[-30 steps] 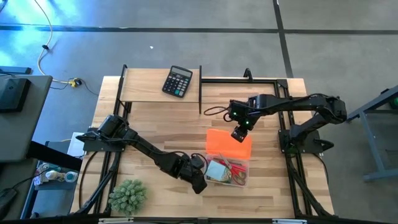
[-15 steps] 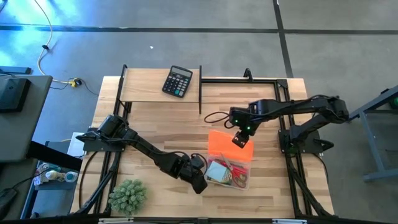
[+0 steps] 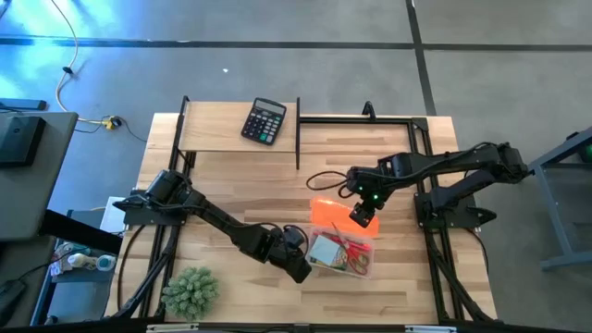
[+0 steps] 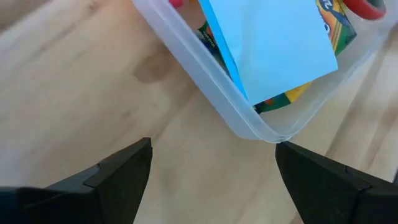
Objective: Pack school essentials
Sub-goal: Close the orange supply box
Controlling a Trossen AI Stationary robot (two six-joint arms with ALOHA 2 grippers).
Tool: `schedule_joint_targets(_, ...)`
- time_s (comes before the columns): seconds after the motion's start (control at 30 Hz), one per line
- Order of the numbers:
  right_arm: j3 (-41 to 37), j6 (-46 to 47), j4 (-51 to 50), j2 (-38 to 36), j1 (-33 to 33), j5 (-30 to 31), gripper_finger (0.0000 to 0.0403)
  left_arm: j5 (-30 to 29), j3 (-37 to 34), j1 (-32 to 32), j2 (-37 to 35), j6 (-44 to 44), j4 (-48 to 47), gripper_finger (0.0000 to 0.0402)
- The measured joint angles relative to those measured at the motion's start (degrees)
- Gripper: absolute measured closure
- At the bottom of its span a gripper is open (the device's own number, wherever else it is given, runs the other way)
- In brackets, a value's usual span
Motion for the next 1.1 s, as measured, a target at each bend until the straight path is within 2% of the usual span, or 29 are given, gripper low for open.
schedule_joint_targets(0.2, -0.01, 2.79, 1.57, 0.07, 3.28, -1.23, 0.0265, -2.03, 0.00, 1.18, 0.00, -1.54, 0.07, 0.0074)
schedule_joint_targets(0.57, -0.35, 6.24, 3.04, 0.47, 7.07, 4.41, 0.0265, -0.61, 0.00, 3.59, 0.02, -0.29, 0.06, 0.0074)
schedule_joint_targets(0.83, -0.35, 6.14, 3.48, 0.47, 7.13, 8.08, 0.0265, 0.88, 0.00, 1.99, -0.01, -0.47, -0.12, 0.0074)
schedule_joint_targets(1.1, -4.12, 6.57, 15.89, 0.37, 7.11, 11.57, 0.0265, 0.97, 0.69, -0.40, -0.26, -2.09, -4.69, 0.0074)
